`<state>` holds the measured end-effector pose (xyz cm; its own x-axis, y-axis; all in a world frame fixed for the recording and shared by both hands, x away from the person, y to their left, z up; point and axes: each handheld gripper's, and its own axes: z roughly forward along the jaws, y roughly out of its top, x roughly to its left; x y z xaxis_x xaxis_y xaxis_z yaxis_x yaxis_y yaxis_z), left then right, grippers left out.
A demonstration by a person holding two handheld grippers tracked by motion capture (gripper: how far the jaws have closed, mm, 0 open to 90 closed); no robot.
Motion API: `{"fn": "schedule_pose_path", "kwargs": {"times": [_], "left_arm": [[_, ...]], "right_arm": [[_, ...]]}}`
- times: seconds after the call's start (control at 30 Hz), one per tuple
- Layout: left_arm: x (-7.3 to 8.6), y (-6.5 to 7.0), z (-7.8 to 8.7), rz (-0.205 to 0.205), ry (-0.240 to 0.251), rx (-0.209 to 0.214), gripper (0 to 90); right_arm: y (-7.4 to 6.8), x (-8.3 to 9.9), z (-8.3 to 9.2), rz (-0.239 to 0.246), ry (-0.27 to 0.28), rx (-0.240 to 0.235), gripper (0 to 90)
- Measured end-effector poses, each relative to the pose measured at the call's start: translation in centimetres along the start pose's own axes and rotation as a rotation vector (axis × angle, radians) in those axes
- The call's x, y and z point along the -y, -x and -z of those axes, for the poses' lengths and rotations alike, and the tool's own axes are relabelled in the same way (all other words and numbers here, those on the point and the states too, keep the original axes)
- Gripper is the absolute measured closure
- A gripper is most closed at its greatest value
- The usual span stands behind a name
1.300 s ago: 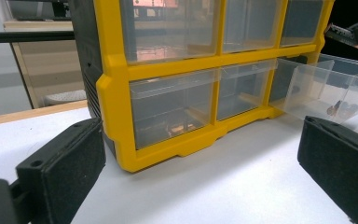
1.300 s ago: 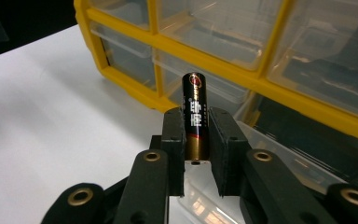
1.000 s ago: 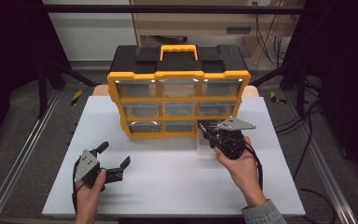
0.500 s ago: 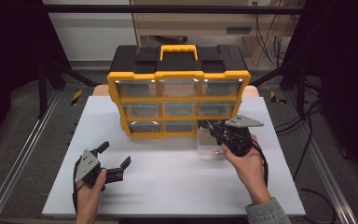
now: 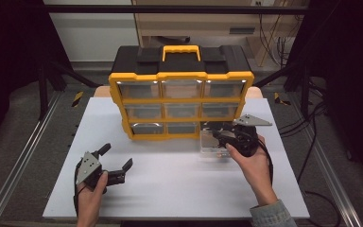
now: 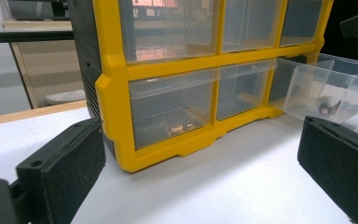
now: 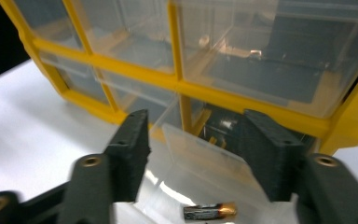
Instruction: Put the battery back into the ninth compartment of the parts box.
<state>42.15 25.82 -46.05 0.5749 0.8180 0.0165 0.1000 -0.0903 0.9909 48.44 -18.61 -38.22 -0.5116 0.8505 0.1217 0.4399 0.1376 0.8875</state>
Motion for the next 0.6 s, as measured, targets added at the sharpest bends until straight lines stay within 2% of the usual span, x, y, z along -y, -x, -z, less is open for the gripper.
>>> {"fn": "schedule_pose_path", "kwargs": {"times": [0.07,0.27,0.6], "left_arm": [[0.00,0.00,0.00,0.001,0.001,0.000,0.7],[0.00,-0.01,0.01,0.000,0.001,0.001,0.7],[-0.01,-0.07,0.05,0.001,0.001,-0.001,0.8]], "right_arm": [[0.11,-0.08,0.09,-0.009,0.029,0.005,31.1],[0.00,-0.18,0.18,-0.016,0.093,-0.003,16.9],[0.13,-0.07,0.42,0.020,0.116,-0.014,9.3]]}}
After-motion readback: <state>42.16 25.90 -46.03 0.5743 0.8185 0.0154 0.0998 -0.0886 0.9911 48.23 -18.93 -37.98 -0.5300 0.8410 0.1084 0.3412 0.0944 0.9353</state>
